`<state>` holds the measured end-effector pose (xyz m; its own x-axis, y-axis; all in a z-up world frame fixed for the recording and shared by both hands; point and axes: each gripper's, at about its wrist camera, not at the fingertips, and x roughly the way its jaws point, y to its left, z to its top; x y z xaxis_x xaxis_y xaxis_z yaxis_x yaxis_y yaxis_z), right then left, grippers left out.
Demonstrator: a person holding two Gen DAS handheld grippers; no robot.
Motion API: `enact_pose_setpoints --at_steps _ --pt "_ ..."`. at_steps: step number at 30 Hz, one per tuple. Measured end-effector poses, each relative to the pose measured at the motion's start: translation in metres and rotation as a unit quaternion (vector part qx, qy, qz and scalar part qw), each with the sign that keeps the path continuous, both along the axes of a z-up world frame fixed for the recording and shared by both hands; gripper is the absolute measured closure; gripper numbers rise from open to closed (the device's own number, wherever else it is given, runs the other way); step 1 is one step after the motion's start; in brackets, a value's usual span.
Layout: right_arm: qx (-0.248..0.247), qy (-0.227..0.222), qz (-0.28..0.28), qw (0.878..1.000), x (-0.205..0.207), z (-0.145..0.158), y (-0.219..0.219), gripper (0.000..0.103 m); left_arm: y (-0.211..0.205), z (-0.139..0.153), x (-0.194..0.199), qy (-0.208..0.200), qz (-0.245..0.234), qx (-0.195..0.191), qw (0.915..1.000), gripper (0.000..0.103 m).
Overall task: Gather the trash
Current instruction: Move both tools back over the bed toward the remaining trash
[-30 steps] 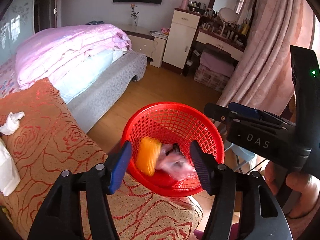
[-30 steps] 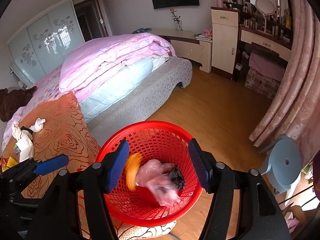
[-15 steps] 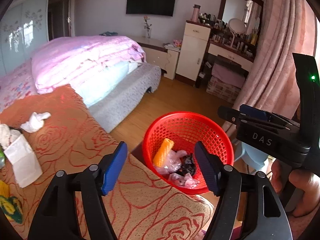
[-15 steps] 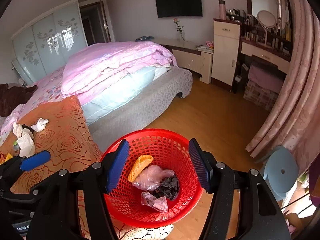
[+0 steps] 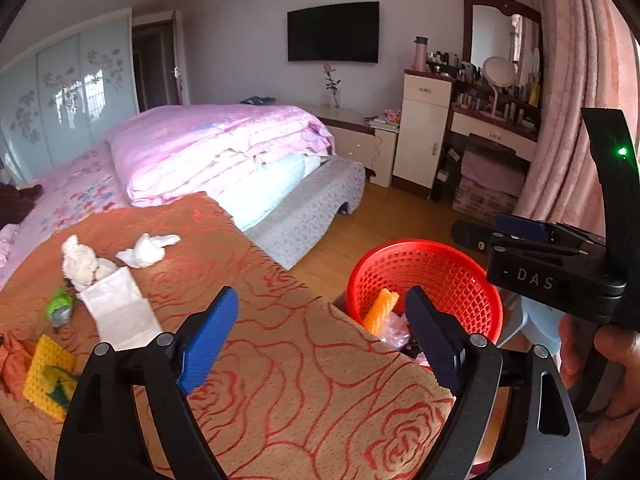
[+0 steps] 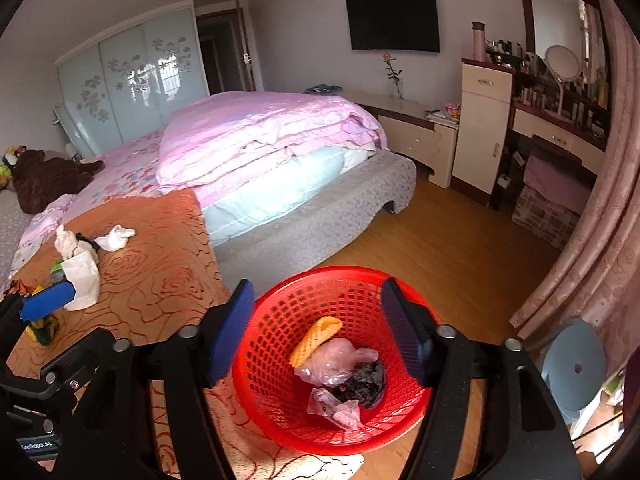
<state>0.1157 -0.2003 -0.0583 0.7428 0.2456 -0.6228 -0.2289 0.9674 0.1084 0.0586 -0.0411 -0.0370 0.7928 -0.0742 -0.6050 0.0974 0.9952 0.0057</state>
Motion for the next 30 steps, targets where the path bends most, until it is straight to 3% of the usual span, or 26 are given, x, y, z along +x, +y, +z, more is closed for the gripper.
enact_pose_setpoints --at_steps 5,14,19,24,30 --pt "-0.003 -0.010 0.008 1.000 -0.006 0.003 0.010 0.032 0.014 0.006 -0.012 -0.010 0.021 0.008 0.9997 0.021" --pt "-0.016 0.000 0.045 0.999 -0.017 -0.003 0.038 0.032 0.093 0.022 -0.039 -0.023 0.123 -0.015 0.9921 0.021" --pt "-0.020 0.007 0.068 0.997 -0.024 -0.005 0.055 0.032 0.150 0.036 -0.062 -0.041 0.199 -0.021 0.9789 0.021" --pt "-0.023 0.011 0.081 0.996 -0.030 -0.007 0.065 0.032 0.215 0.043 -0.080 -0.054 0.292 -0.005 0.9548 0.021" --pt "-0.023 0.019 0.097 0.995 -0.036 -0.010 0.077 0.032 0.270 0.027 -0.083 -0.025 0.341 -0.005 0.9396 0.021"
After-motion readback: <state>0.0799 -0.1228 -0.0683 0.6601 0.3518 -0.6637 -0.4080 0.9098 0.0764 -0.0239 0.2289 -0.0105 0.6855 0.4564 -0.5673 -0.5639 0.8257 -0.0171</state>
